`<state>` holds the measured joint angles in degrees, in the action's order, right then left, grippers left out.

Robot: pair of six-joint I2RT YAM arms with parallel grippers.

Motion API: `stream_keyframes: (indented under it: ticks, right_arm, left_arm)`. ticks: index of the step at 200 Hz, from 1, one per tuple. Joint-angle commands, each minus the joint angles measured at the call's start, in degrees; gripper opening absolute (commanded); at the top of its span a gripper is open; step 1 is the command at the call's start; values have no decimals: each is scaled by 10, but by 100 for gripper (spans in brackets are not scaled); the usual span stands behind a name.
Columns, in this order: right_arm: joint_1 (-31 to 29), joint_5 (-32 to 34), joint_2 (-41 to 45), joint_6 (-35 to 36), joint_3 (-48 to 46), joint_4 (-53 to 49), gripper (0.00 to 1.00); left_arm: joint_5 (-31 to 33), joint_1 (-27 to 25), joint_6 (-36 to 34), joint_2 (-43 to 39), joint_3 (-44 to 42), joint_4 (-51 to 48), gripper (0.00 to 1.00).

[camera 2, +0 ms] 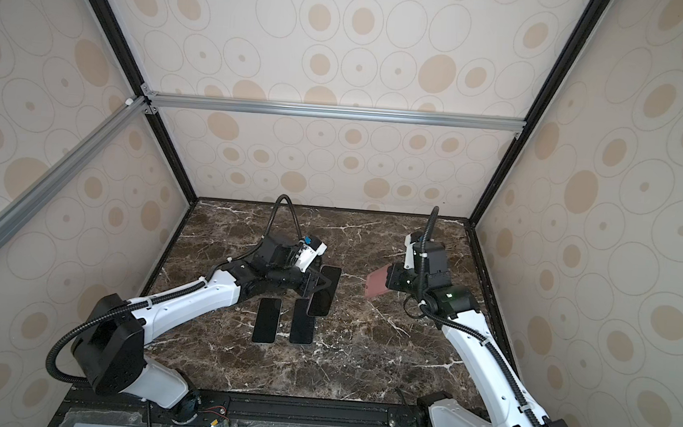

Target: Take the phone out of the phone case

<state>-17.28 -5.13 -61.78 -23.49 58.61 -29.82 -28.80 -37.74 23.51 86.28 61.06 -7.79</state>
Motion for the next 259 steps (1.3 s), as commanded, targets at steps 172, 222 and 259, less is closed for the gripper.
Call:
stream_keyframes:
  ticks: [172,222,259]
  right_arm:
    - [117,-287,-4,72,-93,-26,0]
    - [112,-336,-49,77,-104,-17,0]
    - [110,-299,-42,65,-133,18,0]
  left_arm:
    - [-77,-23,275,135,-76,212,0]
    - [-98,-24,318,153,-84,253,0]
    - [-96,-23,334,165,-84,258,0]
